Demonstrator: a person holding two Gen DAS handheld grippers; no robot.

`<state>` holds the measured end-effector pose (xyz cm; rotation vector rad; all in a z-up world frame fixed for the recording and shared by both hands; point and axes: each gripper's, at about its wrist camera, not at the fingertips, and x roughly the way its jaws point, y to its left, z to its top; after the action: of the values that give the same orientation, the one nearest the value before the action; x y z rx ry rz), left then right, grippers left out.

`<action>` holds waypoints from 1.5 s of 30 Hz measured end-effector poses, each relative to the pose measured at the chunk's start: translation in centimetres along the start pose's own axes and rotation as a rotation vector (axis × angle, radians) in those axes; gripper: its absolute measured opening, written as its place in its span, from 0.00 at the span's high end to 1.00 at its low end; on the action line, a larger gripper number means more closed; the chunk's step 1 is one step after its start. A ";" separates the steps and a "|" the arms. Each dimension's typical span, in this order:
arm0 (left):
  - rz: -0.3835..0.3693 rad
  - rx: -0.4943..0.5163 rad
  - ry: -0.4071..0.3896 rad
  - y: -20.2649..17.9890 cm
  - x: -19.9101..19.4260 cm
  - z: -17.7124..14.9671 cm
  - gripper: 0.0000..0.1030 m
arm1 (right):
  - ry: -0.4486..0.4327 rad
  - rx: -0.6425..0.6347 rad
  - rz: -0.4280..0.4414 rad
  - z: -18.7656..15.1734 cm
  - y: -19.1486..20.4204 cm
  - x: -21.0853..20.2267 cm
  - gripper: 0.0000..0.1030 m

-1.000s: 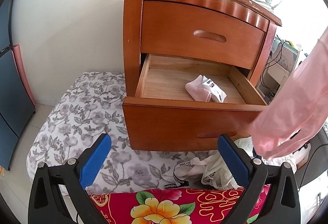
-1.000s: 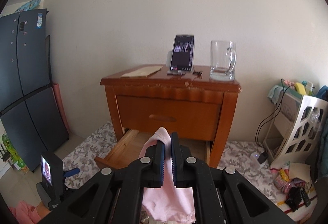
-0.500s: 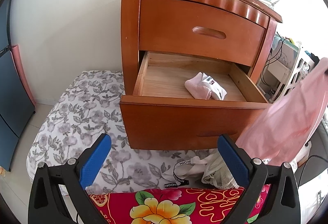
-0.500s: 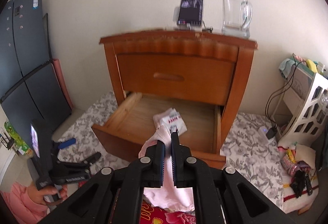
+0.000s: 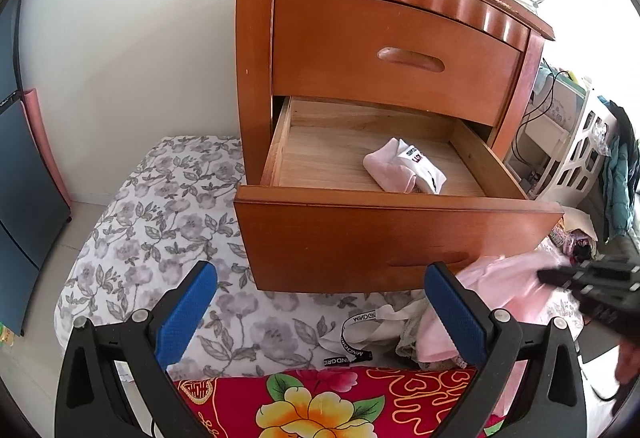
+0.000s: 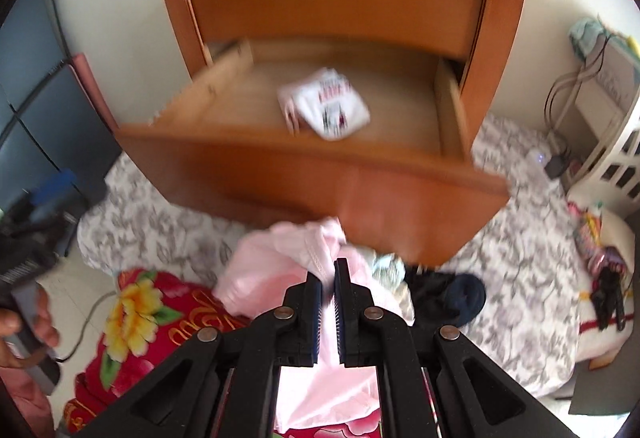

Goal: Take underwear out of drawer
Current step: 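Lower the pink cloth onto the pile and open the right gripper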

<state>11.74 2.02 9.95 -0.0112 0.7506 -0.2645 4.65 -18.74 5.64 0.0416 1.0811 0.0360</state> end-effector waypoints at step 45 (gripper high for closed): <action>0.032 -0.020 0.033 1.0 0.9 -0.2 0.00 | 0.006 0.099 -0.101 -0.2 -2.6 -1.0 0.39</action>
<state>12.44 2.75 9.14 -0.0142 0.7852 -0.2269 4.03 -21.36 6.33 0.0757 1.0890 -0.1087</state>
